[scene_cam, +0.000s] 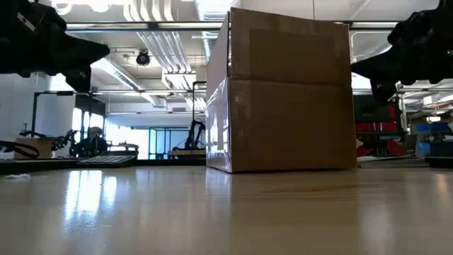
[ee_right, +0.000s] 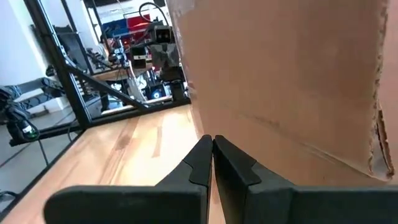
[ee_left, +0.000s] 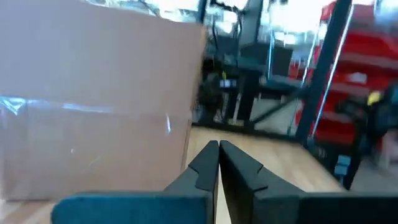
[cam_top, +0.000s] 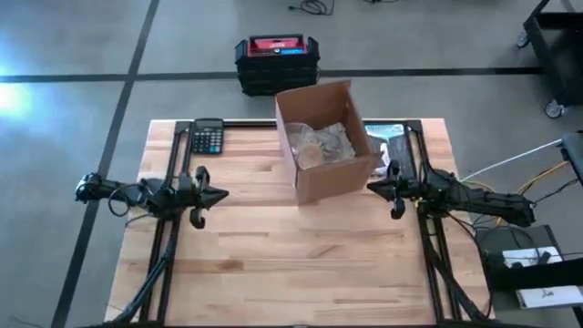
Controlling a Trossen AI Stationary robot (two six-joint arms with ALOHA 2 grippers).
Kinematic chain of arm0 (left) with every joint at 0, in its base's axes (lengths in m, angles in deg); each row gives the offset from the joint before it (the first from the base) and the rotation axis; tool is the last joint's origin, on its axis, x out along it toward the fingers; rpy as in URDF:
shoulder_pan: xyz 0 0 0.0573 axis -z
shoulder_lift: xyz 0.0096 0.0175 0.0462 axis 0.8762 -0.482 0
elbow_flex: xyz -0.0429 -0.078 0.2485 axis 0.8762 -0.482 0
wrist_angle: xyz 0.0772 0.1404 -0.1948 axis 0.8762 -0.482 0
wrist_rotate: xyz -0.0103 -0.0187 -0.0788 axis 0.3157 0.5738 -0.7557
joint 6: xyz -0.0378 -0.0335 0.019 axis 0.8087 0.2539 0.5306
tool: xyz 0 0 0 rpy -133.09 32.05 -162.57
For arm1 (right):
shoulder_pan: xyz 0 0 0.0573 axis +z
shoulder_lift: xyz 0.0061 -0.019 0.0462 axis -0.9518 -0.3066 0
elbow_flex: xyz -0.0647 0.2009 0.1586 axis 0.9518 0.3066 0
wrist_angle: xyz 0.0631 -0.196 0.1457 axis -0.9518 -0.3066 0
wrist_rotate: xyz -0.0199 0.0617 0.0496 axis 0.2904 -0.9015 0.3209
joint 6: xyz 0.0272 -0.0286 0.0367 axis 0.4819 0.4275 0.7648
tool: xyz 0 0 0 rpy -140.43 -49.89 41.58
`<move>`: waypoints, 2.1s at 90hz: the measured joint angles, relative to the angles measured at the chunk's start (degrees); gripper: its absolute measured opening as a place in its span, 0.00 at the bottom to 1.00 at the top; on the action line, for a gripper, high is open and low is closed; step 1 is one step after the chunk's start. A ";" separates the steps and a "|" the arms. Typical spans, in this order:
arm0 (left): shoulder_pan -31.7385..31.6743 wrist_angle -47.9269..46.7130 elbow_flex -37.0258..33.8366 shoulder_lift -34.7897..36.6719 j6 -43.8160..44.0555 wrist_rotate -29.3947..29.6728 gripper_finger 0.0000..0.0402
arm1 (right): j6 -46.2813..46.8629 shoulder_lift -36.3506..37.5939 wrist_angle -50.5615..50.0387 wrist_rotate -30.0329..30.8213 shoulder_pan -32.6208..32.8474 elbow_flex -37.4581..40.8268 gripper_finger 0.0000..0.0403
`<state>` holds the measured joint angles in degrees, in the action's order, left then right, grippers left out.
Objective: Wrap mug
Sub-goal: Return to Home Position
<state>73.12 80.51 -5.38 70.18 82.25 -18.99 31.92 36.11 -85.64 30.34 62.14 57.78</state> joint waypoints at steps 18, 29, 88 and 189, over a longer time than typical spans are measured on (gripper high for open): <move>-2.58 -1.92 0.00 0.09 1.39 1.51 0.00 | -2.00 -0.11 -0.05 -0.15 0.00 0.00 0.00; -3.80 -2.44 -0.02 0.11 1.64 -2.94 0.00 | -3.60 -0.06 -0.07 -0.18 0.00 0.00 0.00; -4.05 -3.11 -0.04 -4.81 2.68 -6.93 0.00 | -5.00 -0.11 -0.09 -0.20 0.00 0.04 0.00; -4.03 -2.36 0.46 -18.17 2.64 -6.91 0.00 | -4.98 -0.11 -0.05 -0.18 0.00 0.07 0.00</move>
<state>69.09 78.15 -4.92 52.01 84.89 -25.91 26.94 36.00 -85.68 30.16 62.14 57.85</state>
